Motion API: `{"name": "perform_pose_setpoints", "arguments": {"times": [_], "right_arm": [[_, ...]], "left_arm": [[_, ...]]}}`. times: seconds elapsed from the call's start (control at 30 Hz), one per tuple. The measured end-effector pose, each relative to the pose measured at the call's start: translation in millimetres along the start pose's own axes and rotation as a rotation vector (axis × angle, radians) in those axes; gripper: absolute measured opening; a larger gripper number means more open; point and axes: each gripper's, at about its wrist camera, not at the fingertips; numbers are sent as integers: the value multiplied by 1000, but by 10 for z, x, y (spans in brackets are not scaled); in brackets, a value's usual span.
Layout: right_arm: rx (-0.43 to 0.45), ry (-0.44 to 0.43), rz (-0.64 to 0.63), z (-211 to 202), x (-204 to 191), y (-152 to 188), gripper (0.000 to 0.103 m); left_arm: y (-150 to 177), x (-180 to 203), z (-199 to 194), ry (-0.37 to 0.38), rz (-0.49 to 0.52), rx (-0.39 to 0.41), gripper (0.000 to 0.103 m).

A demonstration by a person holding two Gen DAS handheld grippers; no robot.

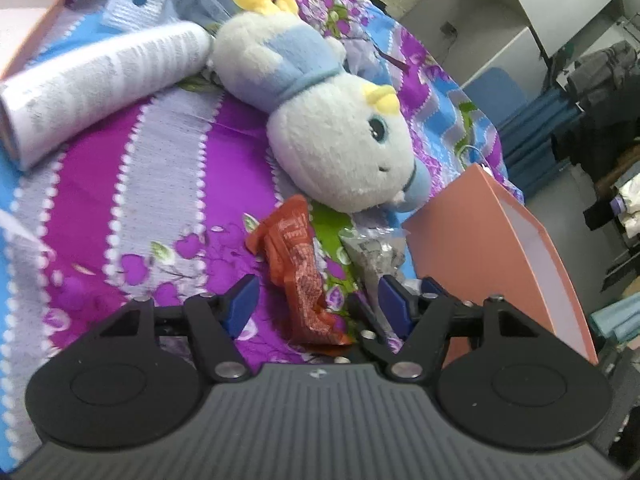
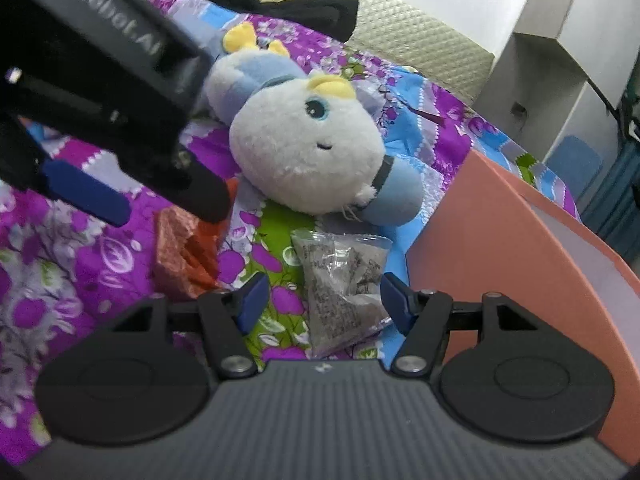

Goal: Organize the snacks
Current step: 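Grasp the red wrapped snack with the left tool while the right tool grasps the clear bag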

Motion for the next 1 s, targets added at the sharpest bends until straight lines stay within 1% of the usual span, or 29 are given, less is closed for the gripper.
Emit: {"name": "perform_pose_setpoints", "arguments": {"times": [0.07,0.1,0.13,0.23,0.27,0.3,0.33,0.4,0.43,0.53,0.63,0.67,0.83,1.0], "right_arm": [[-3,9,-3,69,2,-4,64],[-10,2,2,103,19,-4,63],[-13,-10,10,119,44,-4,60],[-28,-27,28,166,98,-17,60],[-36,-42,40,186,114,-18,60],[-40,-54,56,207,135,-22,59],[-44,-62,63,215,144,-25,58],[-49,-63,61,247,131,-29,57],[-51,-63,58,254,128,-36,53],[-60,-43,63,266,134,-50,38],[-64,-40,76,251,163,-72,29],[-63,-42,78,239,171,-83,19],[-66,-62,101,93,176,-65,17],[-56,-88,119,-171,172,-12,16]], "left_arm": [[-12,5,60,11,7,-7,66],[-19,5,96,11,7,-11,65],[-25,2,123,15,4,-14,63],[-45,-16,217,35,-3,-28,62],[-45,-21,246,34,-6,-32,60],[-41,-26,282,31,-12,-37,57],[-38,-30,309,26,-17,-41,51],[-28,-28,337,11,-14,-40,43],[-26,-26,340,2,-11,-38,39],[-29,-9,326,-7,-2,-31,37],[-26,52,245,-30,28,-12,35],[-25,66,205,-34,35,-6,35],[23,165,-4,-67,73,14,33],[129,251,-285,-95,96,36,33]]}}
Point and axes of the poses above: each gripper's, at about its wrist camera, not at the fingertips, and z roughly the way its jaws point, x to its right, y to its underside, and after that the axes turned 6 degrees about -x, right-handed
